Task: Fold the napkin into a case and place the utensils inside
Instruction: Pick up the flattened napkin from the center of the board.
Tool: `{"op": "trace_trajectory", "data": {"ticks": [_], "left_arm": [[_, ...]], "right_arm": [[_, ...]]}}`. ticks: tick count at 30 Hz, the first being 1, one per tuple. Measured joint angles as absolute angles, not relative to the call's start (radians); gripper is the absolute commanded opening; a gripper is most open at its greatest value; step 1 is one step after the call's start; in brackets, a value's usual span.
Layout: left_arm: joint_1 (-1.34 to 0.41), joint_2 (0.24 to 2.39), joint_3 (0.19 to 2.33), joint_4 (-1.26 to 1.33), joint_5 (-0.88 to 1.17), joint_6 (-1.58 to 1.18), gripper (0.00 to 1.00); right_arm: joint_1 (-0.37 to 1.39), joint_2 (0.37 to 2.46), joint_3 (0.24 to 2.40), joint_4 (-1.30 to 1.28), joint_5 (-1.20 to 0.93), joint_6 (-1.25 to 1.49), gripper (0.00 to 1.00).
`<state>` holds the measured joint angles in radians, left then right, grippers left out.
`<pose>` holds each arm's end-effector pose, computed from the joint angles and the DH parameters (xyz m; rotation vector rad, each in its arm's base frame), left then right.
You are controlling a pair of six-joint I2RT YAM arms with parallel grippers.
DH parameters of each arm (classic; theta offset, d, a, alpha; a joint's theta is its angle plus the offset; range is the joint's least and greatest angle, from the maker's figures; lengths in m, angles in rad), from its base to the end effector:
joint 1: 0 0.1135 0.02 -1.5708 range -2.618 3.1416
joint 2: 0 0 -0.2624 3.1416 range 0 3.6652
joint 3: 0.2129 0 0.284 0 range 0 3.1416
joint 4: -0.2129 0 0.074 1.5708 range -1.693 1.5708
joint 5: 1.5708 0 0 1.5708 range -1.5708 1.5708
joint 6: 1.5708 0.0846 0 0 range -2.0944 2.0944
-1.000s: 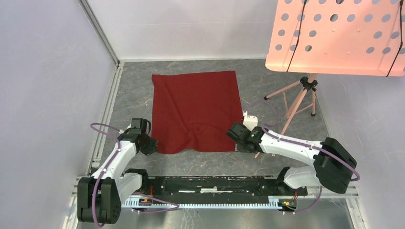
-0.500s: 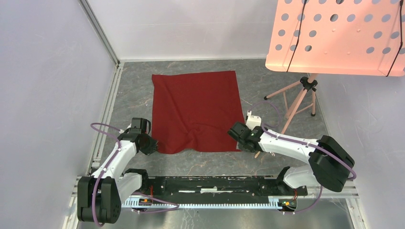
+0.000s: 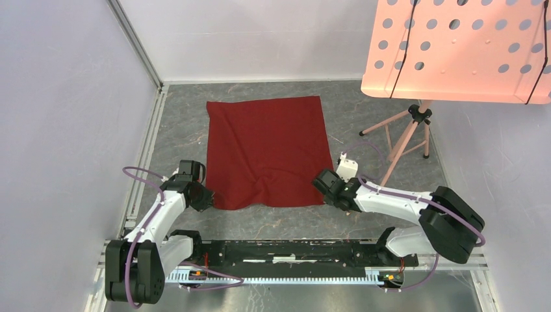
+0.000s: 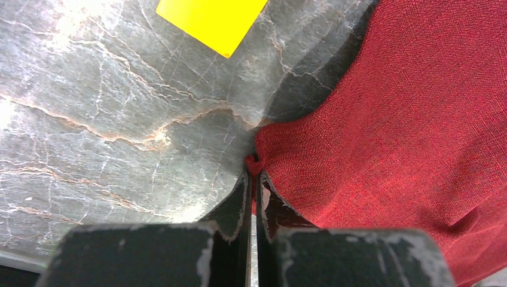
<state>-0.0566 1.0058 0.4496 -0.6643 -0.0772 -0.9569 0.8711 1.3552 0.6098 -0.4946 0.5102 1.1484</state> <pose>0.2013 -0.0049 0.0908 -1.2331 2.5080 -0.1457 0.1968 0.1697 0.0858 0.4604 2.4995 0.0065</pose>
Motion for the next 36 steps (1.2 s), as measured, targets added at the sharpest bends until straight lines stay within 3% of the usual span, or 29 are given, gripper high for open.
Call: {"op": "trace_trajectory", "data": {"ticks": [2, 9, 16, 24, 27, 36], "left_arm": [[-0.057, 1.004, 0.450, -0.668, -0.080, -0.957, 0.02], [-0.071, 1.007, 0.464, -0.692, -0.092, -0.957, 0.02], [-0.285, 1.004, 0.551, -0.801, -0.240, -1.024, 0.05], [-0.395, 0.955, 0.550, -0.954, -0.317, -1.209, 0.49], [-0.395, 0.951, 0.554, -0.995, -0.322, -1.230, 0.60], [-0.395, 1.032, 0.574, -0.995, -0.327, -1.230, 0.50]], "right_arm": [[0.871, 1.333, 0.585, -0.470, 0.522, 1.164, 0.00], [0.868, 1.245, 0.506, -0.403, 0.572, 1.154, 0.00], [0.846, 1.035, 0.400, -0.364, 0.615, 0.956, 0.00], [0.843, 0.869, 0.280, -0.261, 0.602, 0.823, 0.00], [0.843, 0.877, 0.280, -0.246, 0.602, 0.802, 0.00], [0.843, 0.883, 0.274, -0.211, 0.573, 0.785, 0.00]]}}
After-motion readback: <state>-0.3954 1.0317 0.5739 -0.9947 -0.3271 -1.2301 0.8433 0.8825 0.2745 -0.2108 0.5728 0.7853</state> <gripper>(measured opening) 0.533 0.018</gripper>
